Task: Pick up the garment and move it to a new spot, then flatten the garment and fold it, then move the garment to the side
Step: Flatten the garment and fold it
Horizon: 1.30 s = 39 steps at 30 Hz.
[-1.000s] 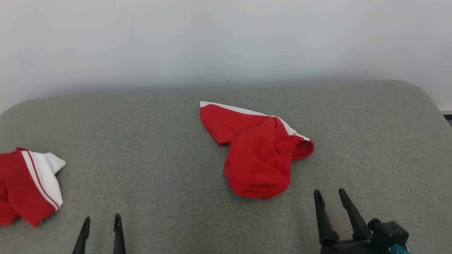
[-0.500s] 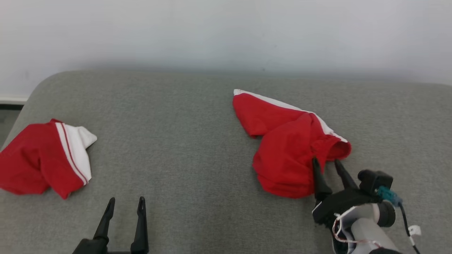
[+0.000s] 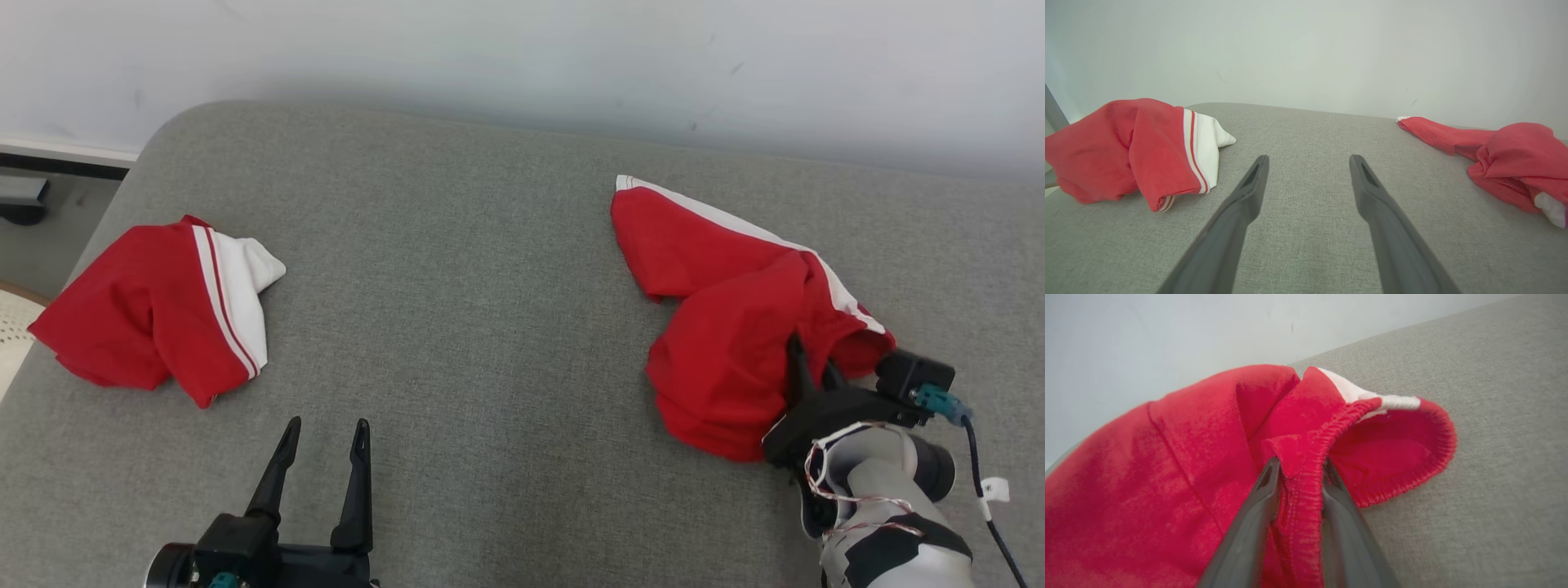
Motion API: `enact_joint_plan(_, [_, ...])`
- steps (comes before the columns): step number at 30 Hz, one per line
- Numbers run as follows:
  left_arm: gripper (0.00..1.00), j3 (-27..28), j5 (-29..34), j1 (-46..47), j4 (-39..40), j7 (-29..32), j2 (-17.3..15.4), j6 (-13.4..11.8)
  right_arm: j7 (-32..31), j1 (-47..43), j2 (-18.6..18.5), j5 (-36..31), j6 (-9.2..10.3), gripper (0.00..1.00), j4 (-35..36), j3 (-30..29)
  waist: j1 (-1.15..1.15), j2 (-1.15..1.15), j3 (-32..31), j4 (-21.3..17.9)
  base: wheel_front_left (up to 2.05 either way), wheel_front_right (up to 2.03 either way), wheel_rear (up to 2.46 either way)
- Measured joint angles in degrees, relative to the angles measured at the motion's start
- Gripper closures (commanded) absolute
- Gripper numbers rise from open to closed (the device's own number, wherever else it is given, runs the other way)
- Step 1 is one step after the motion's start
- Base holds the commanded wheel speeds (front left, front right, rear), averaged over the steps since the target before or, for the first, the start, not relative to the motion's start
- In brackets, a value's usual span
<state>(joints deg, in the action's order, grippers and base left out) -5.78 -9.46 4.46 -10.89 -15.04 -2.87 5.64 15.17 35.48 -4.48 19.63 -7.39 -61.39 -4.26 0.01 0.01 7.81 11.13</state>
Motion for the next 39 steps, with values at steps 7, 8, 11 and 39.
enact_joint_plan(7, [0.0, 0.5, -0.5, 0.2, -0.1, 0.0, 0.0, -0.1, 0.0, -1.1, 0.3, -0.7, 0.0, 1.0, 9.9, 2.4, -0.01, 0.0, 0.4, 0.4, 0.0, 0.0, 0.0])
enact_joint_plan(8, [0.0, 0.6, -0.5, 0.2, -0.1, 0.0, 0.0, -0.1, 0.0, -1.7, 0.4, -0.8, 0.0, 1.0, 12.0, 4.2, -0.01, 0.0, 0.2, 0.2, 0.0, 0.0, 0.0])
enact_joint_plan(11, [0.0, 1.2, -0.7, -0.1, -0.5, 0.0, 0.0, -0.1, 0.0, -4.4, 0.8, -0.5, 0.0, 1.0, 19.2, 11.2, -0.01, 0.0, -0.5, -0.6, 0.0, 0.0, 0.0])
enact_joint_plan(39, [0.0, 4.5, -0.6, -4.0, 0.5, 0.0, 0.0, 0.5, 0.0, -36.2, -11.8, 5.9, -0.07, 0.0, 43.6, 42.6, -0.02, 0.0, -5.0, -9.7, 0.0, 0.0, 0.0])
